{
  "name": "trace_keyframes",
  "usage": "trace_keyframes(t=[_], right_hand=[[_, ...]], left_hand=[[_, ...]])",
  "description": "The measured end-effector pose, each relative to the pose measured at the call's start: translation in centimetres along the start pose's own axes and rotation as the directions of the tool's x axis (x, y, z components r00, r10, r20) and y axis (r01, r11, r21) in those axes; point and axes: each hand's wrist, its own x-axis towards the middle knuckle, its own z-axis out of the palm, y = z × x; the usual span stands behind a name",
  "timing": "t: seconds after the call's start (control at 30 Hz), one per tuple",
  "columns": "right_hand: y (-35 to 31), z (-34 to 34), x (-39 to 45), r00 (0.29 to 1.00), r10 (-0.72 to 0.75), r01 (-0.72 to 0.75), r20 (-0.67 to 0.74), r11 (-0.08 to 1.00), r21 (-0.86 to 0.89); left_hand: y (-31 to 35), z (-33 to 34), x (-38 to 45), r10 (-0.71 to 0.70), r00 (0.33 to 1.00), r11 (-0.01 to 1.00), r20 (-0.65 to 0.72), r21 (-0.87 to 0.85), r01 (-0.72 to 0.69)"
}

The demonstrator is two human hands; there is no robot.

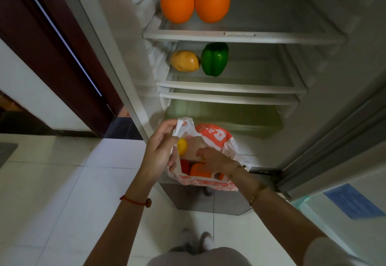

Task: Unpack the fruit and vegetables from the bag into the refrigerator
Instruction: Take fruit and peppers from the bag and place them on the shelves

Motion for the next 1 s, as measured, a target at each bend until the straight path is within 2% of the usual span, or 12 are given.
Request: trace_keyframes(t=[0.07, 0.17, 0.27, 0.37, 0.43, 0.57, 0.67, 0.77, 0.9, 1.0], right_hand=[[1.0, 1.5, 1.3, 0.998, 0.054, -0.050, 0.034, 0.994, -0.098], [1.8, 3.3, 2.3, 0.994, 0.105, -0.103, 0.019, 0.991, -0.087], [2.4, 4.4, 2.7, 0.998, 0.042, -0.048, -0.039, 0.983, -0.177], [2.5, 4.8, 2.8, 0.999, -0.033, 0.017, -0.039, 0.933, -0.358], [2.8, 5.1, 2.9, 0.996, -0.072, 0.043, -0.060, 0.922, -0.385], [2.8, 5.1, 2.4, 0.996, -0.059, 0.041, -0.073, 0.972, -0.232], [2.9, 4.8, 2.1, 0.993, -0.091, 0.075, -0.074, 0.977, -0.200], [2.1, 3.2, 1.4, 0.986, -0.087, 0.088, -0.139, 0.996, -0.001], [1.0, -1.3, -0.4, 0.962, -0.212, 0.243, -0.171, 0.950, 0.194], [0.3, -4.2, -2.3, 0.970, -0.175, 0.232, -0.171, 0.880, 0.415]], left_hand=[[-0.1, -0.2, -0.2, 0.001, 1.000, 1.000, -0.003, -0.003, -0.001], [-0.4, -0.2, -0.4, -0.018, 0.999, 1.000, -0.041, 0.004, 0.019], [-0.7, -0.2, -0.6, -0.030, 0.997, 0.999, -0.066, 0.011, 0.031], [-0.6, -0.2, -0.6, -0.033, 0.997, 0.999, -0.070, 0.007, 0.033], [-0.4, -0.2, -0.5, -0.016, 0.998, 1.000, -0.066, -0.016, 0.015], [-0.3, 0.0, -0.5, 0.027, 0.997, 1.000, -0.067, -0.003, -0.027], [-0.1, 0.2, -0.4, 0.025, 0.999, 0.999, -0.039, -0.022, -0.026], [0.4, 0.3, -0.2, 0.026, 0.999, 0.999, -0.019, -0.038, -0.027], [1.0, 0.4, 0.3, 0.010, 1.000, 0.999, -0.024, -0.036, -0.011], [1.2, 0.6, 1.0, -0.012, 0.999, 0.998, -0.031, -0.066, 0.010]])
